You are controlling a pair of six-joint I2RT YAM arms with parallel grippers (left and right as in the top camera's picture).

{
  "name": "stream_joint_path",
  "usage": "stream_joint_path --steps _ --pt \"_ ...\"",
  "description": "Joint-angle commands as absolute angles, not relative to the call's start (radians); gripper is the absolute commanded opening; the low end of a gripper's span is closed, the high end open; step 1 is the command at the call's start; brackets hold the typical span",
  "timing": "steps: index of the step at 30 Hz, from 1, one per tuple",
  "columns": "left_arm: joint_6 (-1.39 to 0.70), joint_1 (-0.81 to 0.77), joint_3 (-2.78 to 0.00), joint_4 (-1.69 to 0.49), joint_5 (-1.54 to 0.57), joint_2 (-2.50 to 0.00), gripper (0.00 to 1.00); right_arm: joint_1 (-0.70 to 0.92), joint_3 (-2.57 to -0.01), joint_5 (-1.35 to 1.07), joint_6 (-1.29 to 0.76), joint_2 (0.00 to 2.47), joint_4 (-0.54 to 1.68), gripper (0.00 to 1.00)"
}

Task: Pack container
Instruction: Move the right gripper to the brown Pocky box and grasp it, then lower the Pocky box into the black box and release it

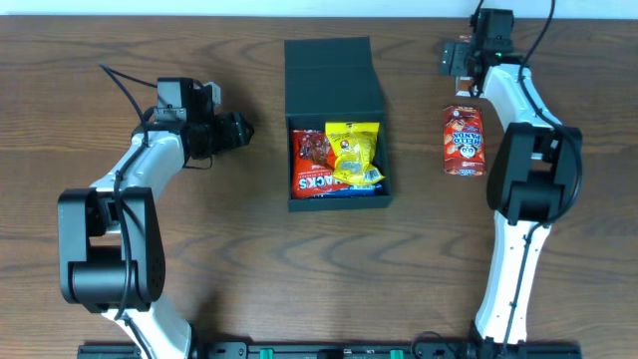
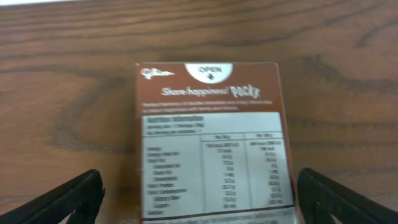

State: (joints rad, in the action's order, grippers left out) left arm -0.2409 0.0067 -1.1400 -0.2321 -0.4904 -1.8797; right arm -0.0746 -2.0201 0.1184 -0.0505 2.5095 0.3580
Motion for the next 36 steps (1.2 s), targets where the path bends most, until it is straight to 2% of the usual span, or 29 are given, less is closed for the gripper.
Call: stream_joint_path --steps 1,6,9,13,27,33,36 --pt "-0.263 0.013 -1.147 -0.234 -0.491 -1.896 0.76 -0.104 -2.025 0.127 -0.039 2.536 0.36 0.99" --pt "-0.27 0.013 -1.147 -0.234 -0.491 -1.896 0.76 -0.116 -2.025 0.123 -0.04 2.538 0.387 0.97" --pt "-0.27 0.013 -1.147 -0.234 -0.491 -1.896 0.76 -0.115 -2.025 0.1 -0.039 2.538 0.42 0.88" --pt "-0.27 0.013 -1.147 -0.234 -0.492 -1.896 0.75 -0.115 -2.025 0.096 -0.039 2.538 0.449 0.81" --pt "-0.27 0.013 -1.147 -0.234 -0.499 -1.896 0.75 -0.09 -2.184 0.096 -0.044 2.529 0.52 0.71" --pt "-0.27 0.013 -1.147 -0.234 -0.498 -1.896 0.75 -0.041 -2.393 0.044 -0.043 2.528 0.72 0.68" --pt "-0.27 0.013 -1.147 -0.229 -0.498 -1.896 0.75 0.01 -2.507 0.044 -0.043 2.528 0.837 0.58"
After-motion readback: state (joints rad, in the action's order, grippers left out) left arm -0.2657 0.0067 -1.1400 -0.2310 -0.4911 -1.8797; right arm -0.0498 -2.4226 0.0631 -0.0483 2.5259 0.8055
